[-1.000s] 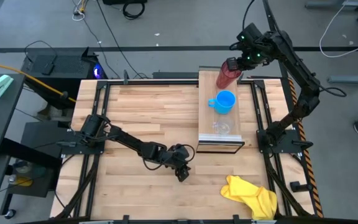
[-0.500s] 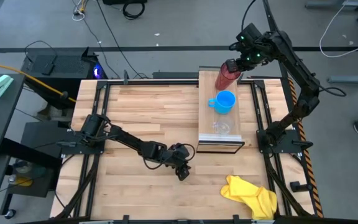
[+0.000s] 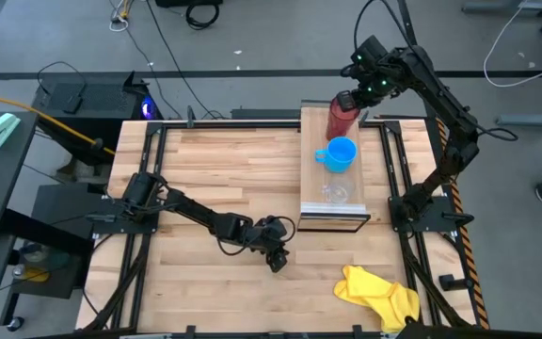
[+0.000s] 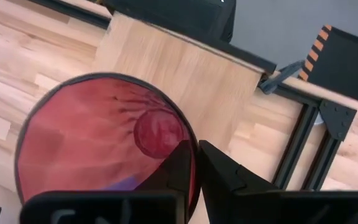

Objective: Stack small to large cups/mugs on shelf
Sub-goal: Put the red cup on the shelf

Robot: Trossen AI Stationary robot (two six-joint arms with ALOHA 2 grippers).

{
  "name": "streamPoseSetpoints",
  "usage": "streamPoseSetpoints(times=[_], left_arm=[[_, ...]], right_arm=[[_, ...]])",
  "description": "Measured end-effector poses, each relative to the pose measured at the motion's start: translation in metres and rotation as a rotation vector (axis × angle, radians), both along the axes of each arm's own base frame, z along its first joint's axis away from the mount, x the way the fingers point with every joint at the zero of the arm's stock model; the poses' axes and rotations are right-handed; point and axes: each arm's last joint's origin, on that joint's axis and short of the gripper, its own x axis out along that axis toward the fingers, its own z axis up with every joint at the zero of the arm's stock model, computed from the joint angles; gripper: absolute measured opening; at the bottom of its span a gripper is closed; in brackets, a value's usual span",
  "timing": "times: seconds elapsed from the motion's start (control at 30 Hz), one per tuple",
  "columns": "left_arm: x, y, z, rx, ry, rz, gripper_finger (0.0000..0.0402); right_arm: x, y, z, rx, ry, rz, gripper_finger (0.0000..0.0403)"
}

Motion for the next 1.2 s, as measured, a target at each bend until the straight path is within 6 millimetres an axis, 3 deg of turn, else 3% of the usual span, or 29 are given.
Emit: streamPoseSetpoints(times=[0.3, 0.87, 1.2], left_arm=[[0.0, 0.0, 0.0, 0.0, 0.0, 0.0, 0.0172], [0.0, 0.001, 0.0, 0.0, 0.0, 0.002, 0.0172], [0.0, 0.001, 0.0, -0.001, 0.0, 0.002, 0.0172]], right_arm=[[0.001, -0.001, 0.001, -0.016, -0.006, 0.015, 0.0042], [0.002, -0.003, 0.002, -0.036, -0.024, 0.006, 0.0086], [-0.009, 0.008, 0.034, -0.112, -0.062, -0.007, 0.0087]])
